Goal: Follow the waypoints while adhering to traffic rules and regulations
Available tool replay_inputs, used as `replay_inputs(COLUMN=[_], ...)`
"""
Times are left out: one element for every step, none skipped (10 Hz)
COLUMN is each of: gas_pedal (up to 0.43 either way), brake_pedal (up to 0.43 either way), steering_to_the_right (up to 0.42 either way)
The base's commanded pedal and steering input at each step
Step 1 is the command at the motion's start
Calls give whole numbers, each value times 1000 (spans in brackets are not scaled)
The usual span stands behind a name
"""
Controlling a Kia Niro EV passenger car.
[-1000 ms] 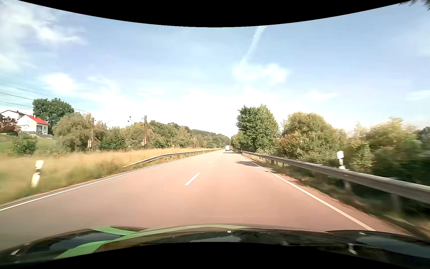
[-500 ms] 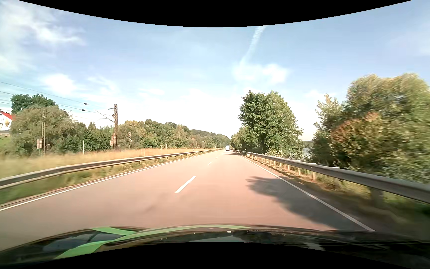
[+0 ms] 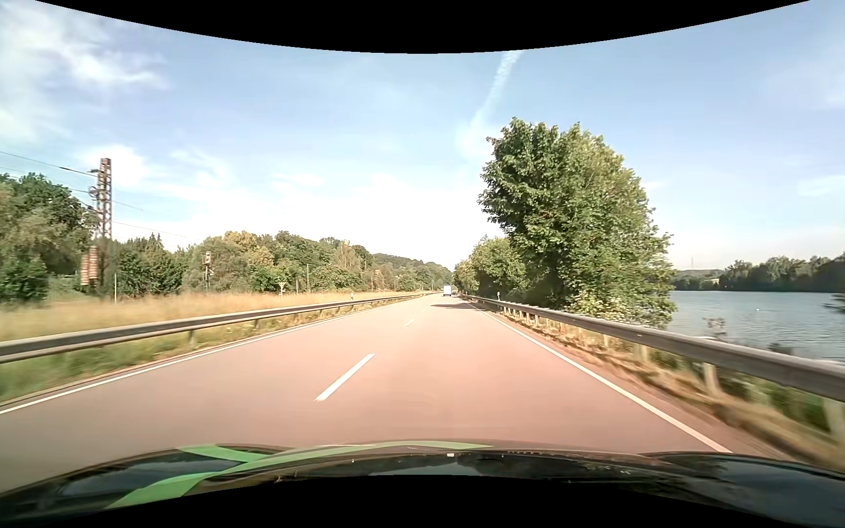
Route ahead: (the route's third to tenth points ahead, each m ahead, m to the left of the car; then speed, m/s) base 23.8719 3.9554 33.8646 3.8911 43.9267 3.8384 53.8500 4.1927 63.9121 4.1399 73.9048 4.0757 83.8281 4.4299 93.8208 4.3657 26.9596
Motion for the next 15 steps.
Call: replay_inputs(gas_pedal=[150, 150, 150, 138, 138, 138, 138, 138, 138, 138, 138, 138, 138, 138, 138], brake_pedal=[0, 0, 0, 0, 0, 0, 0, 0, 0, 0, 0, 0, 0, 0, 0], steering_to_the_right=[-2, -1, -1, -1, -1, -1, -1, -1, -1, -1, -1, -1, -1, -1, -1])
